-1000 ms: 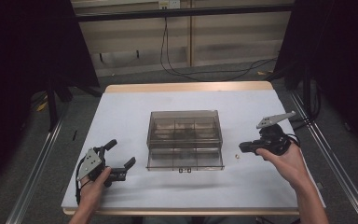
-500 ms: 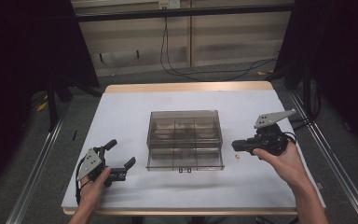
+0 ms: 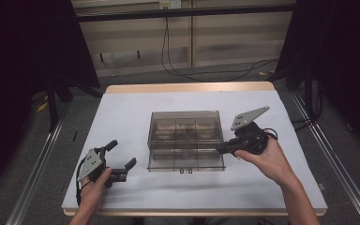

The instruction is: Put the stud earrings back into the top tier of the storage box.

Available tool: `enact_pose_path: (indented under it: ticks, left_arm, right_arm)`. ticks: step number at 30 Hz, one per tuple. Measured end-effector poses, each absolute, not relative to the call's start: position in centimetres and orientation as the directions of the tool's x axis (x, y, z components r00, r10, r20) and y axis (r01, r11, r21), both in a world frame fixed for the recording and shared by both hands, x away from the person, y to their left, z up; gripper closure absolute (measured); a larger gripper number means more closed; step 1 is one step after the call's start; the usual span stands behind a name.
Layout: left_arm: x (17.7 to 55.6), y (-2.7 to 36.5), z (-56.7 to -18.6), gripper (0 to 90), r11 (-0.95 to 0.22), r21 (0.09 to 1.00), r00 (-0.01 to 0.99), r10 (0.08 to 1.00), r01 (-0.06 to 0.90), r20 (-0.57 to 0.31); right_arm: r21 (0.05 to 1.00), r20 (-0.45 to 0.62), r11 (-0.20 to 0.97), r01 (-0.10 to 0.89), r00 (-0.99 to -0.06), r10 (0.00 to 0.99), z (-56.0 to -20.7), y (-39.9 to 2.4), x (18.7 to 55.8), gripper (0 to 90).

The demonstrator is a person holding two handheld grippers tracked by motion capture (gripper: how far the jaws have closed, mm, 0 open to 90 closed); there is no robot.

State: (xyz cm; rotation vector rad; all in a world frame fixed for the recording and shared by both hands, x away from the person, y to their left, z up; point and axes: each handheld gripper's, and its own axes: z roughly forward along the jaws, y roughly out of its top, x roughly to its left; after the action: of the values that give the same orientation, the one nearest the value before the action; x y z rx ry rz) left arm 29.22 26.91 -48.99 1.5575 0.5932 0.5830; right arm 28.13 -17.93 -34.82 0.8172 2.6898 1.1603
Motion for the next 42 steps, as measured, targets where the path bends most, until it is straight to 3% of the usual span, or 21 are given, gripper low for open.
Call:
enact_pose_path:
  ticks: [25,33,42]
  left_arm:
    - [29.2,26.9,-49.0,0.7,-0.051,0.998,0.737,0.676,0.031,0.012]
    - [29.2,26.9,-49.0,0.7,-0.057,0.998,0.737,0.676,0.032,0.015]
    - [29.2,26.9,-49.0,0.7,-0.058,0.998,0.736,0.677,0.029,0.018]
  right_arm:
    - [0.521,0.090,0.751,0.405,-0.901,0.424,-34.0,-10.7,31.5,85.6]
    - [0.385,0.100,0.819,0.425,-0.901,0.421,-35.0,-8.6,32.0,85.5]
    - [0.313,0.120,0.862,0.399,-0.917,0.381,-36.3,-6.2,32.7,85.2]
